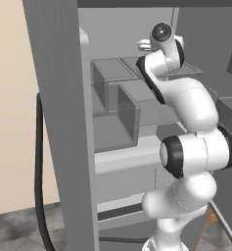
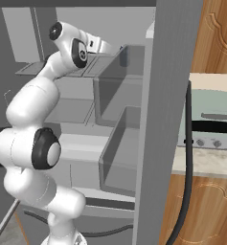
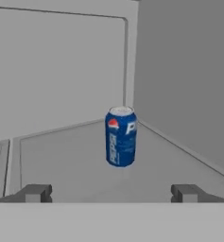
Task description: Open the fridge, grab two sodas, and place both sodas inside the bowl with ice on the dining counter.
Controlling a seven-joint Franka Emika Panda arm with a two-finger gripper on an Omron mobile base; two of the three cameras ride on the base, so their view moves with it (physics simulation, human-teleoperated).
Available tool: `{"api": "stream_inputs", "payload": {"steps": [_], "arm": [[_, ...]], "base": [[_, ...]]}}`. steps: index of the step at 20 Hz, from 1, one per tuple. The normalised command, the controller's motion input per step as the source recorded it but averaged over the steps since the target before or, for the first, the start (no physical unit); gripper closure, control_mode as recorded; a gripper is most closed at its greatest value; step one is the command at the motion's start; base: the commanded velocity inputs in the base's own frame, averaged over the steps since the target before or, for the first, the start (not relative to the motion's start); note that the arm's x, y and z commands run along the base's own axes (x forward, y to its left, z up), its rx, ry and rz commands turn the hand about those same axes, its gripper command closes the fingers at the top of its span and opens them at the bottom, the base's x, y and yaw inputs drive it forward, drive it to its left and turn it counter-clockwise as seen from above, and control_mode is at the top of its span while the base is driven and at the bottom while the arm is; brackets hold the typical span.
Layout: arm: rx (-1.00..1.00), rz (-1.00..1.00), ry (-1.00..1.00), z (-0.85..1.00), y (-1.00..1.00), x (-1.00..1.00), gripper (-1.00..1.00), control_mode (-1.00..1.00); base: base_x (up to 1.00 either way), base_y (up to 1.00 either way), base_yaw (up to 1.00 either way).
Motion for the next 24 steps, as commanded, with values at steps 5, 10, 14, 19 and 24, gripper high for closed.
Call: {"api": "stream_inputs", "payload": {"steps": [5,10,14,19,24], "arm": [[0.05,0.0,0.06,0.0,-0.29,0.41,-1.0,-1.0],[0.04,0.0,0.06,0.0,-0.22,0.37,-1.0,-1.0],[0.01,0.0,0.06,0.0,-0.12,0.37,-1.0,-1.0],[0.0,0.0,0.04,-0.02,-0.16,0.39,-1.0,-1.0],[0.0,0.0,0.0,-0.14,-0.2,0.33,-1.0,-1.0]], "base": [[0.0,0.0,0.0],[0.0,0.0,0.0],[0.0,0.0,0.0],[0.0,0.0,0.0],[0.0,0.0,0.0]]}}
